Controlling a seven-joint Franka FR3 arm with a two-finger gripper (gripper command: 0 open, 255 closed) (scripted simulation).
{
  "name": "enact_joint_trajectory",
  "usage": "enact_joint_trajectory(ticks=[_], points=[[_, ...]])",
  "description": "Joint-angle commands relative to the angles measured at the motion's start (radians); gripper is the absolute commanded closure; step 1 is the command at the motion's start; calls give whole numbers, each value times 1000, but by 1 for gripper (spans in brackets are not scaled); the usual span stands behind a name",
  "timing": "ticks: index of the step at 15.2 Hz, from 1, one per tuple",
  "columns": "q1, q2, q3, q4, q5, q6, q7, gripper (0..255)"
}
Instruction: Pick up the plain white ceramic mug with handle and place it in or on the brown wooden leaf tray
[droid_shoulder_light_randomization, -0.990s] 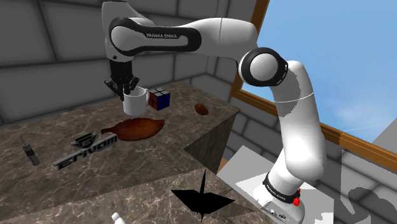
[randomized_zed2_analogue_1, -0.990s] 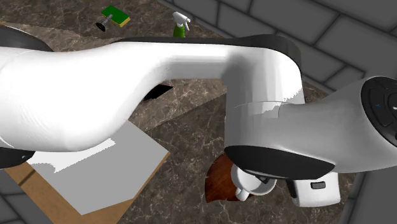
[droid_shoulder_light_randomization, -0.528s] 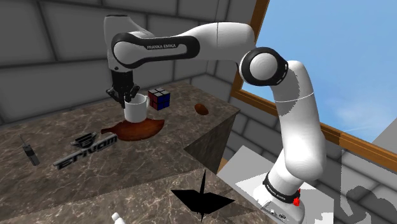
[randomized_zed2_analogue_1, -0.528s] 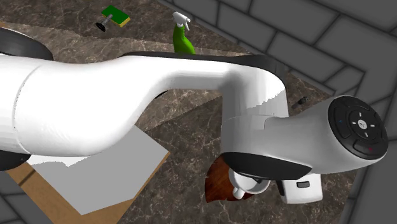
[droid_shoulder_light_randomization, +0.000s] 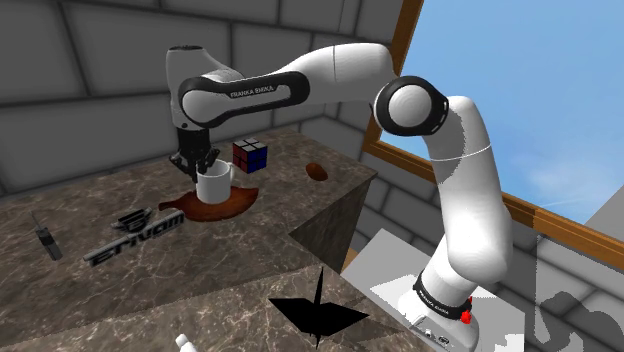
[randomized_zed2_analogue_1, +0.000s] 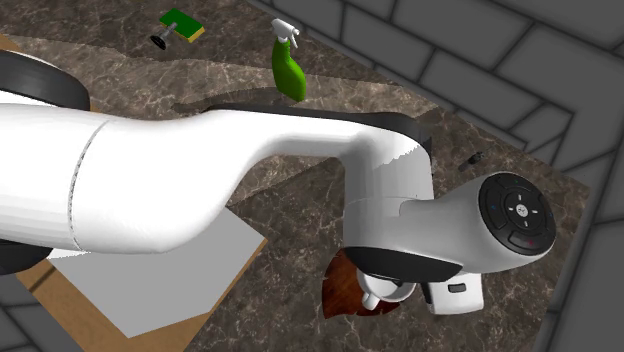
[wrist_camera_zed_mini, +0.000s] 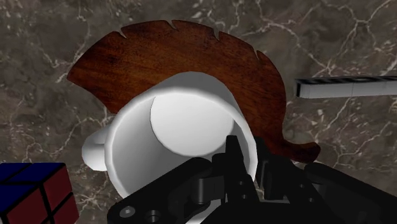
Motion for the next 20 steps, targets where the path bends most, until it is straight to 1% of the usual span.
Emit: enact_joint_trajectory(ticks=[1,8,9,14,18,20], points=[[-2,0,-1,-12,-1,13,1,255],[-2,0,-1,-11,-1,13,1,255],[-2,0,-1,-12,-1,13,1,0],[-3,0,-1,-12,-1,13,0,0],[6,-26,9,75,14,-97,-13,0],[6,-26,9,75,14,-97,-13,0]])
